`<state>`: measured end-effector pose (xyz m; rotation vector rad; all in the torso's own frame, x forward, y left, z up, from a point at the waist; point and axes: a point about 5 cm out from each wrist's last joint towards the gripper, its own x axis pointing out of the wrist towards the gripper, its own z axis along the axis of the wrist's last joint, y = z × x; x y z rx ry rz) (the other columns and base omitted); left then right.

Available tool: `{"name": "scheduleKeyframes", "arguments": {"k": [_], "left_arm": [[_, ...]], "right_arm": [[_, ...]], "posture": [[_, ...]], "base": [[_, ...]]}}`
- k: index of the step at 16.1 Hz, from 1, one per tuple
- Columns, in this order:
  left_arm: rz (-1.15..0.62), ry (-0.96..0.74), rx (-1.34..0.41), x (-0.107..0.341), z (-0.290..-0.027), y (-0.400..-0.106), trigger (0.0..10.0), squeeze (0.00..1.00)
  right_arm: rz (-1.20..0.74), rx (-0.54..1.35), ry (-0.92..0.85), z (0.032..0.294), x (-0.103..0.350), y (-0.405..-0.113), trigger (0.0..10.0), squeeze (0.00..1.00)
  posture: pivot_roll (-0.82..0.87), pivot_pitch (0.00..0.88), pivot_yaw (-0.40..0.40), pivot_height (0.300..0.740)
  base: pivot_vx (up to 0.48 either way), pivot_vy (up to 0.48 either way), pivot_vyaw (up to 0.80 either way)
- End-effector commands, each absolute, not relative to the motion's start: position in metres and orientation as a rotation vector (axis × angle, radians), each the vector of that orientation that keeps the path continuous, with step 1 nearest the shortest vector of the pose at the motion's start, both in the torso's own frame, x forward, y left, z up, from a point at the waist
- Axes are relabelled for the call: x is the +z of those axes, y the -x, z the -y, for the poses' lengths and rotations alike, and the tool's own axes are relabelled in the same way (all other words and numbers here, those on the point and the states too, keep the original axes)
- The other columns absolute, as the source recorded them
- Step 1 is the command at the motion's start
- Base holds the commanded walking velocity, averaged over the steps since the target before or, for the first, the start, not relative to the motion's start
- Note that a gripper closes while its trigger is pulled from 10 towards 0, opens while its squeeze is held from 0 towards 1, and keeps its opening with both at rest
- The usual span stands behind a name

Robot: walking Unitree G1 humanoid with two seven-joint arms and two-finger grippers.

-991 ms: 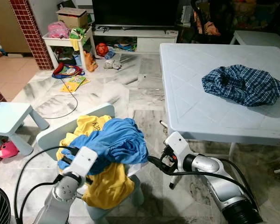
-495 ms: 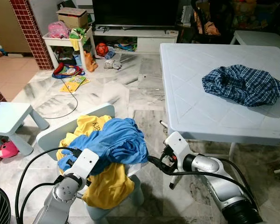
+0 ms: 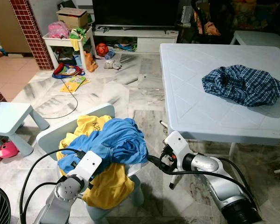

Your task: Hang hanger

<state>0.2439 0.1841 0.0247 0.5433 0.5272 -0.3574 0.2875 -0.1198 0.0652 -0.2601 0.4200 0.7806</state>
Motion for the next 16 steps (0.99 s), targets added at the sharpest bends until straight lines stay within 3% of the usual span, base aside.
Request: {"name": "scheduleKeyframes", "arguments": {"k": [1,8,13,16], "left_arm": [[-0.53,-0.554,-0.388,0.023,-0.184,-0.246,0.0,0.0],[-0.412,-0.556,-0.397,0.038,-0.176,-0.265,0.0,0.0],[-0.38,-0.405,-0.432,0.042,-0.164,-0.253,0.0,0.0],[-0.287,-0.297,-0.332,0.055,-0.165,-0.25,0.0,0.0]], "right_arm": [[-0.401,0.78,0.27,0.119,0.07,-0.293,10.0,0.0],[-0.376,0.733,0.257,0.124,0.073,-0.298,10.0,0.0],[-0.358,0.665,0.181,0.126,0.07,-0.299,10.0,0.0],[-0.363,0.62,0.11,0.124,0.065,-0.3,10.0,0.0]], "posture": [[-0.03,0.0,-0.003,0.74],[-0.05,0.0,0.012,0.74],[-0.04,0.0,0.027,0.74],[-0.02,0.0,0.023,0.74]], "base": [[0.0,0.0,0.0],[0.0,0.0,0.0],[0.0,0.0,0.0],[0.0,0.0,0.0]]}}
